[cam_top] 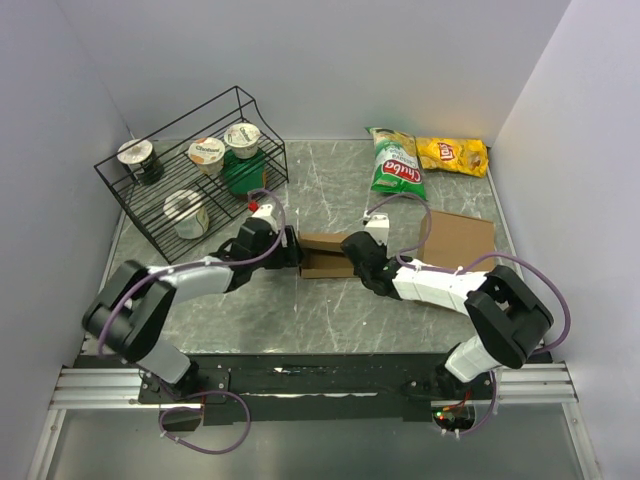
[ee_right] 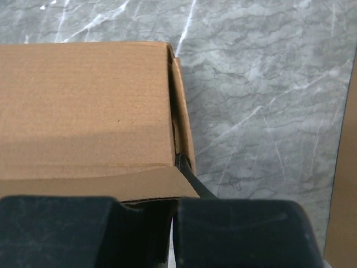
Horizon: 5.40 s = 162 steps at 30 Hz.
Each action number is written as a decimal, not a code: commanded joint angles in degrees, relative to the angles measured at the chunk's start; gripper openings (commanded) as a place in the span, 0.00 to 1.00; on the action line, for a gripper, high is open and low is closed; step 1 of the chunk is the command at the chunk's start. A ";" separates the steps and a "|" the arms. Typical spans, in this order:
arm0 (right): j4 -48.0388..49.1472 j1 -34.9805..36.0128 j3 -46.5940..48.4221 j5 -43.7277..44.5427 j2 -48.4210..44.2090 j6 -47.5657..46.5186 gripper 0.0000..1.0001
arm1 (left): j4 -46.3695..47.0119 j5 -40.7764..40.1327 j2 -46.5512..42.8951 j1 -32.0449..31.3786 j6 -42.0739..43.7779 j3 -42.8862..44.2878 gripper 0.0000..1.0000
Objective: Fold the paper box
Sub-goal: Close the paper box at the center of the board.
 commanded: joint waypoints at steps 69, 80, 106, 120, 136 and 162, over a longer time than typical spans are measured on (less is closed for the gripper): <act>-9.62 6.08 -13.43 -24.52 -36.87 -13.88 1.00 | 6.05 24.26 13.30 11.06 -0.83 11.50 0.45; -6.38 6.44 -12.91 -38.95 -49.56 -21.17 0.99 | 5.60 23.99 12.86 10.89 0.40 11.85 0.46; 0.57 0.37 -1.02 -32.01 -11.95 -6.69 0.37 | 2.70 19.34 10.48 8.87 2.60 12.46 0.46; 1.98 0.37 -3.76 -27.35 -3.95 -5.18 0.36 | 2.61 20.74 4.25 8.60 1.19 12.73 0.83; 1.28 0.28 -3.41 -27.35 -5.71 -6.24 0.38 | 3.14 19.77 9.87 9.83 5.85 16.86 0.46; 0.58 0.37 -2.71 -27.70 -4.65 -6.15 0.38 | 12.71 21.97 12.16 10.01 0.84 11.67 0.26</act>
